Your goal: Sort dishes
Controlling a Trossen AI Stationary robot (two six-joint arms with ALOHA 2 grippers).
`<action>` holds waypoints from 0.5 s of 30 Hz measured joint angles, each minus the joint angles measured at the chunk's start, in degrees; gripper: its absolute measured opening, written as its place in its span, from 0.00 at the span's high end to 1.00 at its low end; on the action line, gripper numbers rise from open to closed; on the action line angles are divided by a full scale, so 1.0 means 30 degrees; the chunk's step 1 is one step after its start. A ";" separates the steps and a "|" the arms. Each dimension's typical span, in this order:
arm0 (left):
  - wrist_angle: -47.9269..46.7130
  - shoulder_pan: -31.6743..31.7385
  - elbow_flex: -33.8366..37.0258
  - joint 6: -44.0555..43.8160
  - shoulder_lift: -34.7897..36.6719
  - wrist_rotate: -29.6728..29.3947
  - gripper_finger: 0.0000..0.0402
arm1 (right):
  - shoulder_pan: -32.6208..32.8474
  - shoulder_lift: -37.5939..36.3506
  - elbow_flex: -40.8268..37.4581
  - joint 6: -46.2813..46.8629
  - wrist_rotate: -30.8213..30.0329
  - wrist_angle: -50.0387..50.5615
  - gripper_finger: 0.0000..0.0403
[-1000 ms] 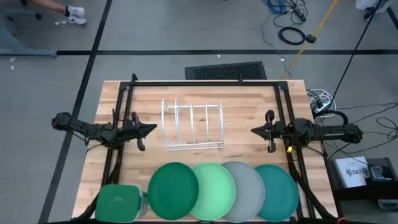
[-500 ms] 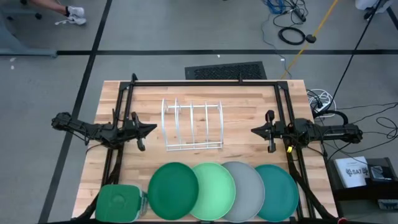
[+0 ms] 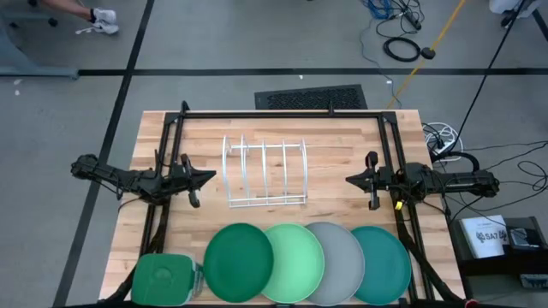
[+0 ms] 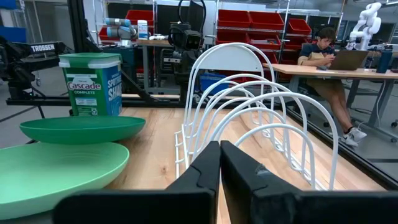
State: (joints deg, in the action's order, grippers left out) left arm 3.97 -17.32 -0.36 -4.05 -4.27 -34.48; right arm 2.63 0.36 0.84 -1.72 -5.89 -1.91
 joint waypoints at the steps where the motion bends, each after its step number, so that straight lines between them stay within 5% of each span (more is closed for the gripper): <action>1: 0.0002 0.0000 -0.0001 0.0005 0.0002 0.0000 1.00 | -0.0007 -0.0007 0.0000 0.0000 -0.0007 0.0007 0.98; 15: 0.0005 0.0000 0.0002 0.0004 0.0005 0.0006 1.00 | -0.0004 0.0000 -0.0062 0.1357 -0.0015 -0.0527 0.98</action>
State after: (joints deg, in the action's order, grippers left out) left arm 3.98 -17.32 -0.35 -4.04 -4.26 -34.46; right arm 2.62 0.36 0.66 2.36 -5.93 -3.49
